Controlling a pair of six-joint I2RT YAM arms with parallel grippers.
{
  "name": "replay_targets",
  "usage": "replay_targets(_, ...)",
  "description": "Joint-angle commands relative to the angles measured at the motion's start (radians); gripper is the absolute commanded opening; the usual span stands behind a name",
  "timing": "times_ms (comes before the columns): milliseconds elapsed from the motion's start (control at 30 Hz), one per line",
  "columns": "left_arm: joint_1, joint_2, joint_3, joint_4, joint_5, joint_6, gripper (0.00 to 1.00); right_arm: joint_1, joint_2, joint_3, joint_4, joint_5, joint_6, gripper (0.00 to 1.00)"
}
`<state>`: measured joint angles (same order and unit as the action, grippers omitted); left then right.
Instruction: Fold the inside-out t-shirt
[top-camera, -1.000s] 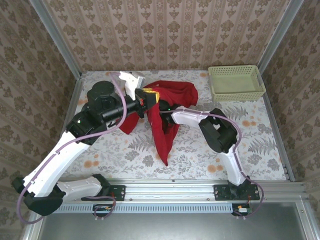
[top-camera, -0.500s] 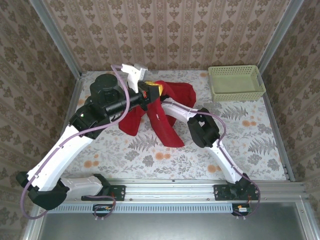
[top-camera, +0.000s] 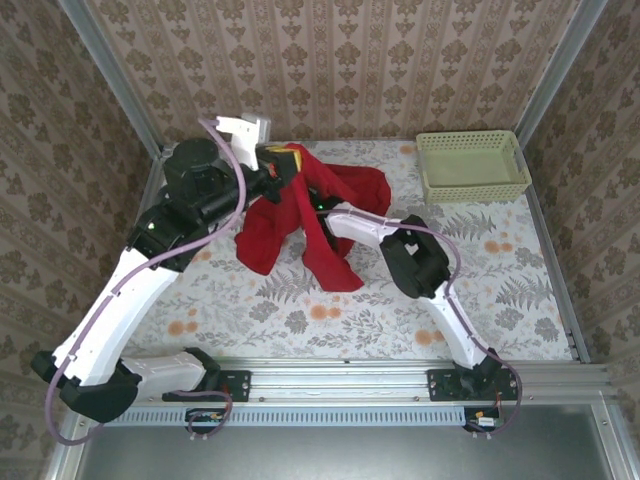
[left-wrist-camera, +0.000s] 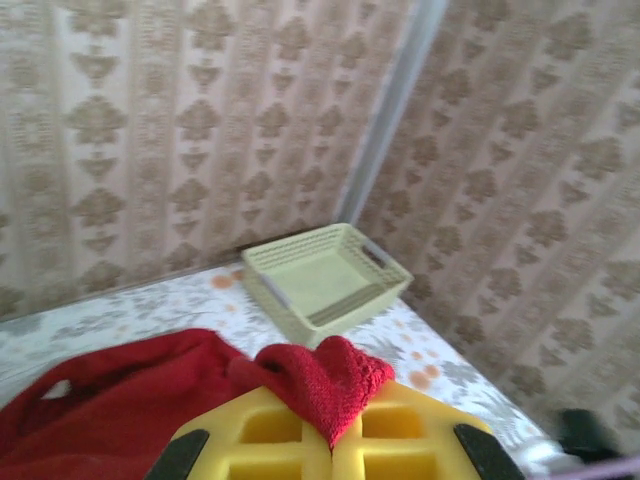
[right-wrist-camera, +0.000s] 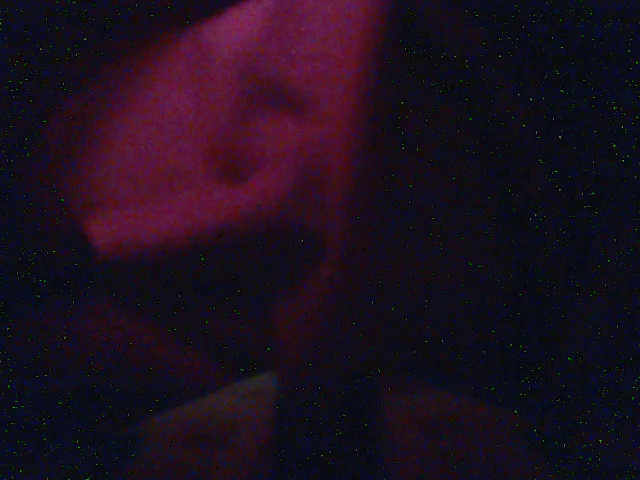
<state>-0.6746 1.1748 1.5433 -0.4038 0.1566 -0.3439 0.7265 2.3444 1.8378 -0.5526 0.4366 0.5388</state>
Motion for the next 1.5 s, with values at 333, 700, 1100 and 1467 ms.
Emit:
replay_targets(333,0.375,0.237,0.044,-0.116,-0.019,-0.047,0.0,0.134,-0.493,-0.663,0.573,-0.08,-0.135,0.0)
replay_targets(700,0.508,0.51,0.014,-0.175,-0.083,-0.08,0.0,0.217,-0.729,-0.981,0.843,-0.154,-0.145,0.0)
replay_targets(1100,0.461,0.88,0.215,-0.464,-0.172,-0.032,0.23,0.2,-0.833,-1.163,0.992,-0.246,-0.095,0.0)
replay_targets(1467,0.211,0.321,-0.367,-0.088,0.004,0.009,0.7,0.153,-0.847,-1.229,1.03,-0.303,-0.058,0.0)
